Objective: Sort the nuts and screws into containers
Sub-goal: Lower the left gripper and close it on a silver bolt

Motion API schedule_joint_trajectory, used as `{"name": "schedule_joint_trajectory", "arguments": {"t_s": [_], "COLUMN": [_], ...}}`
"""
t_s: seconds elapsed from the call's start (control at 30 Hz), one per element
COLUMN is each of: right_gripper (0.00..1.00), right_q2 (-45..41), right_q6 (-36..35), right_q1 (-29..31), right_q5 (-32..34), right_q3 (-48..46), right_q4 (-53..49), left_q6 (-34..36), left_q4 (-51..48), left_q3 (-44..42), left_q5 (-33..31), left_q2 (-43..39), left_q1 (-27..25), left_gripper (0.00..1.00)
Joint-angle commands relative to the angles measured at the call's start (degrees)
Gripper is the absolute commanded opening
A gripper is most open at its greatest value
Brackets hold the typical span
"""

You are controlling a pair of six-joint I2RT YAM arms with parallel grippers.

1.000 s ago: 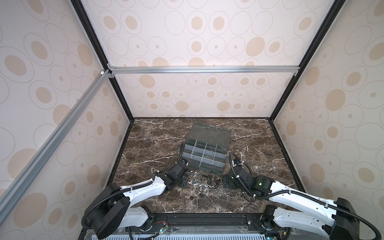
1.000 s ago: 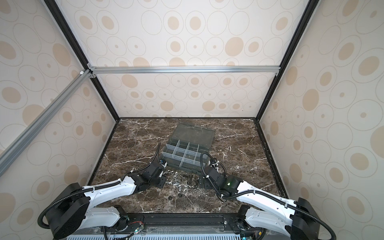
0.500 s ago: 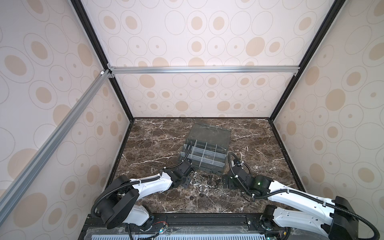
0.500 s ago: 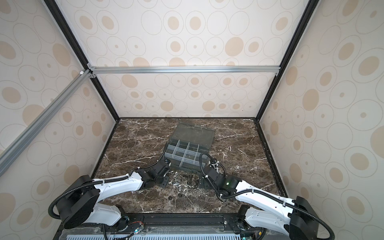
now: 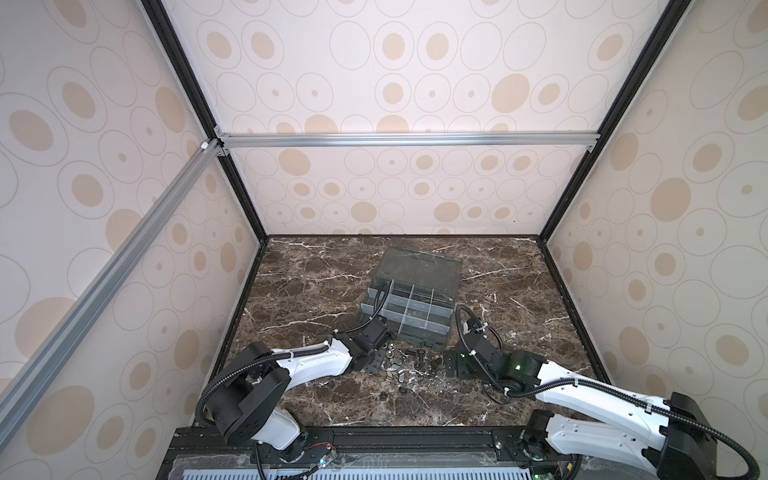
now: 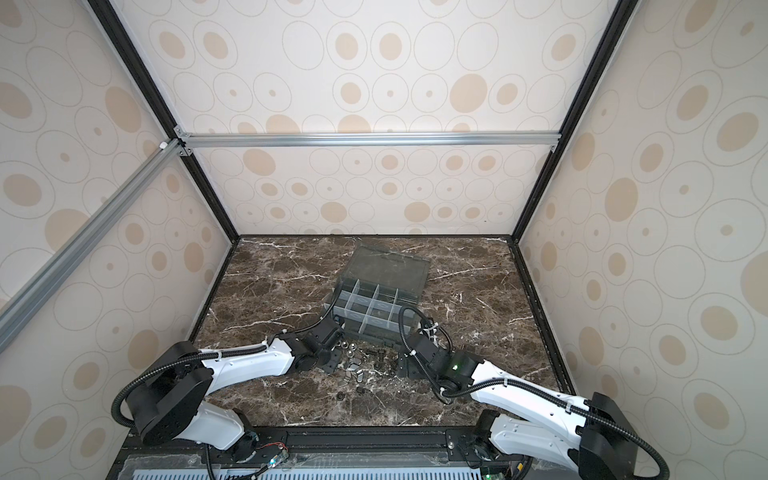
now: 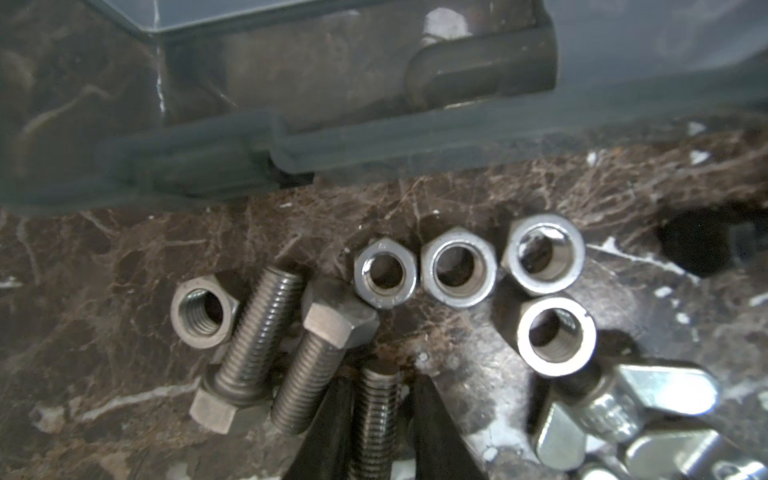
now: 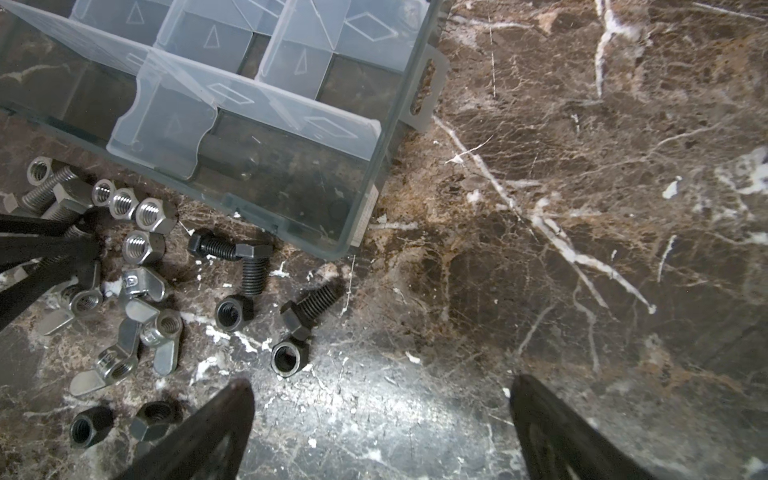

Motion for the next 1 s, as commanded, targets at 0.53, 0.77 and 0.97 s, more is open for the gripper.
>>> {"name": "schedule_joint_trajectory", "arguments": {"t_s": [0.53,0.77,0.97], "right_gripper": [1.0,1.0,1.0], "right_q2": [-5.1,-6.6,-7.5], "right_q6": [3.5,4.2,4.6], "right_q1": [0.5,0.5,0.5], "right_q5": [2.4,2.9,3.0], "right_q3": [-0.9,-1.1,-1.6], "right_q4": [-4.4,-5.5,-5.8], "left_q6": [-1.1,-1.4,-0.8], "left_q4": [1.8,1.1,-0.4], "left_q3": [1.2,3.1,7.4], "left_q5": [-0.1,0.9,1.0], "left_q2": [2.5,-2.4,-6.8], "left_q1": [-0.4,-0.3,0.5], "left_gripper": [0.09,0.04,0.04]}}
